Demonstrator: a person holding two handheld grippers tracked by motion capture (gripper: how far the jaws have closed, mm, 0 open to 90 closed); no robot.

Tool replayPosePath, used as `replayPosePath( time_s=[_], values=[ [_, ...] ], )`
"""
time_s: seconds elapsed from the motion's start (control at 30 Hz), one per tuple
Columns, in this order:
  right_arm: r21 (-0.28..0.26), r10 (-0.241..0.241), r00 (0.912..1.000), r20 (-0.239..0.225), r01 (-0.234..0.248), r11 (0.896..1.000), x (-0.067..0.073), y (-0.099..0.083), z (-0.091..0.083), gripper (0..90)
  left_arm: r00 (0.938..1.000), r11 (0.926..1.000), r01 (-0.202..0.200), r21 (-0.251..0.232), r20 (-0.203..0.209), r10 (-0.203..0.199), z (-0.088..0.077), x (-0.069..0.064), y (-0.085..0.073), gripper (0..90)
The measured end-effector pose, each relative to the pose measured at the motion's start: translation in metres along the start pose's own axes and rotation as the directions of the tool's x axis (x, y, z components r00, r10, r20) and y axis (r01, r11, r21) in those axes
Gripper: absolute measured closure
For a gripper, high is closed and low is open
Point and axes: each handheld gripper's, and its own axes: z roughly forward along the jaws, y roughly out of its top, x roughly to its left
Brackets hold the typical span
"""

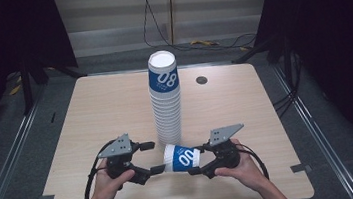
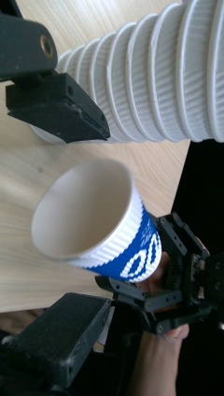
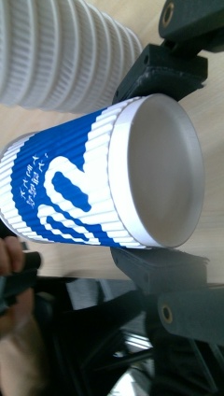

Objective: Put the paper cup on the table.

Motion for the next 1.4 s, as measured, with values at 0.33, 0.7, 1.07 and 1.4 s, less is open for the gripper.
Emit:
replayPosePath(
  time_s=[0.33,0.7,1.07,1.4],
  values=[
    [-0.110,-0.008,0.9993,-0.038,0.004,0.994,0.001,-0.004,0.002,29.2,0.9998,0.9998,0.009,-0.017,0.018,-0.009,-0.001,-0.001,0.004,15.5],
    [-0.183,-0.018,0.9993,-0.034,0.012,0.983,0.005,-0.007,0.006,29.1,0.9999,0.9997,-0.004,-0.026,0.012,0.005,-0.001,-0.003,0.008,15.5],
    [-0.226,-0.036,0.9962,-0.079,0.017,0.974,0.007,-0.005,0.006,29.2,0.9998,0.9998,-0.014,-0.014,0.016,0.015,0.004,-0.005,0.008,14.9],
    [-0.217,-0.045,0.9943,-0.097,0.023,0.976,0.007,-0.004,0.008,29.2,0.9985,1.0000,-0.009,0.003,0.055,0.009,0.016,-0.002,0.005,10.5]
  ],
)
